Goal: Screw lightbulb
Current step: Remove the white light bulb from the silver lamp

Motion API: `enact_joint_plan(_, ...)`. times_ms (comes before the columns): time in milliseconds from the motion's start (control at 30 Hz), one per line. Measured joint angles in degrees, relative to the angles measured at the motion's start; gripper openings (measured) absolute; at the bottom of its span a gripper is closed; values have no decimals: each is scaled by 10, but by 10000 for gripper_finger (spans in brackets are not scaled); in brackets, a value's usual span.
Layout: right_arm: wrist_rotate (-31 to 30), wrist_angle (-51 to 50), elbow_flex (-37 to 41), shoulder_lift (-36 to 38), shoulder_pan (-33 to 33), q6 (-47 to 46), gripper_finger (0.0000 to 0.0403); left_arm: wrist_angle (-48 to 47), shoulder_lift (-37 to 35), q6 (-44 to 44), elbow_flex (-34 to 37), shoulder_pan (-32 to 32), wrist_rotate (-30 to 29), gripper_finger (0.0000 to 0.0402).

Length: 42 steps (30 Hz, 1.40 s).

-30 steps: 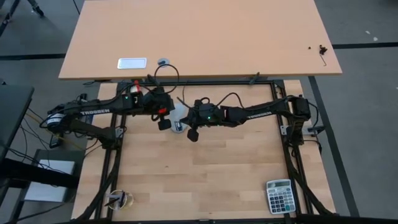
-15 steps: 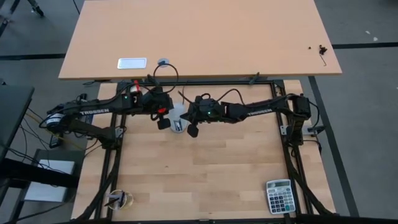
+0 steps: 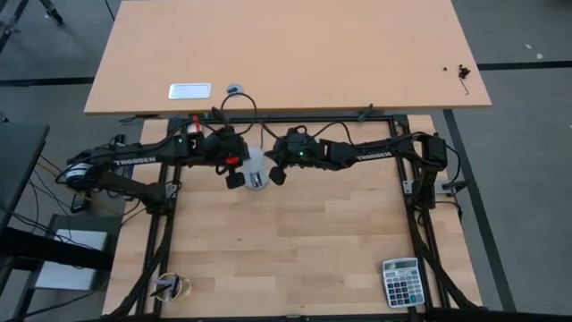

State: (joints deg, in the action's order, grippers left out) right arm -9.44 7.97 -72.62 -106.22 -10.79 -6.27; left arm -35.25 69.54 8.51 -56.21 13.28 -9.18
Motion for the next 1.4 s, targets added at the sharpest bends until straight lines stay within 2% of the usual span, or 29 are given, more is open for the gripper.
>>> enact_joint_plan(100,-28,-35,3,2,-10,3,9,1,1,0,0,-2,12,0)
enact_joint_plan(233,-25,-54,2,28,-16,4,9,-1,1,1,0,0,4,0)
enact_joint_plan(500,56,-29,1,42,32,9,9,-1,1,1,1,0,-2,0)
enact_joint_plan(700,43,-20,1,27,47,9,9,7,1,1,1,0,-5,0)
enact_joint_plan(1167,41,9,-1,-3,35,-2,9,10,1,1,2,1,-9,0)
enact_joint_plan(1400,19,-4,-1,-3,19,-1,9,7,1,-2,2,-1,-7,0)
